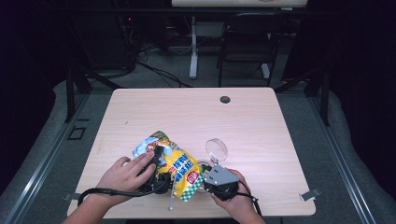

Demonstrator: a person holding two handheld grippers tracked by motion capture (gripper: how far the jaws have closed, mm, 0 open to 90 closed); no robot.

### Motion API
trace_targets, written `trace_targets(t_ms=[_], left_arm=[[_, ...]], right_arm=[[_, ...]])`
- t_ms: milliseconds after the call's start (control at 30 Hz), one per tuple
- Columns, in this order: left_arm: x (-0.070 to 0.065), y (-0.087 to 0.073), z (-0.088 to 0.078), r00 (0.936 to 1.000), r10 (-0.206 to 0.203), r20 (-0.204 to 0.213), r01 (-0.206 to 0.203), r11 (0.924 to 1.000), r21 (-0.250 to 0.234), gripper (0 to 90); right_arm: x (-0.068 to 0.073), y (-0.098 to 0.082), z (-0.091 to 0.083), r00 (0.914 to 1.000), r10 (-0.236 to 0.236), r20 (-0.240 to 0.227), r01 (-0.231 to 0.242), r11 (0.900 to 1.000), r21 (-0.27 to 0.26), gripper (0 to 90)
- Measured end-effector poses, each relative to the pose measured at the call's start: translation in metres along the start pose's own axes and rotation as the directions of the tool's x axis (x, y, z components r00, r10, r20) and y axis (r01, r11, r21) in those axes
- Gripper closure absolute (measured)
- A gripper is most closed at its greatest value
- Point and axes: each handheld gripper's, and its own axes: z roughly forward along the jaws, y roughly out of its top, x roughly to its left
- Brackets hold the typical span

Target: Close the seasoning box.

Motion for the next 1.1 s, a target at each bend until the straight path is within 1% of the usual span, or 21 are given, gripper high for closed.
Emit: trace_targets(t_ms=[33,67,667,833,1100], left_arm=[[-0.0006,-0.0001,0.0005,0.9999,0.001,-0.015,-0.001,1.0,-0.007,60.0],[0.0001,0.0003,-0.0002,1.0,0.003,-0.001,-0.003,1.0,0.001,60.0],[0.0011,0.0022,-0.0009,0.9996,0.026,-0.014,-0.026,0.9996,0.007,60.1],[0.0023,0.0031,-0.0019,0.9988,0.044,-0.023,-0.043,0.999,0.012,60.1],[0.0027,0.0042,-0.0021,0.9984,0.049,-0.029,-0.049,0.9987,0.015,60.1]], right_arm=[[0.0,0.0,-0.0001,1.0,-0.001,-0.002,0.001,1.0,0.002,68.2],[0.0002,-0.0001,0.0001,1.0,0.0,-0.002,0.0,1.0,0.001,68.2],[0.0003,-0.0008,0.0012,1.0,0.007,-0.006,-0.007,1.0,0.005,68.5],[0.0004,-0.0008,0.0009,1.0,0.006,-0.006,-0.006,1.0,0.006,68.5],[0.0004,-0.0009,0.0017,0.9999,0.009,-0.007,-0.009,1.0,0.005,68.7]])
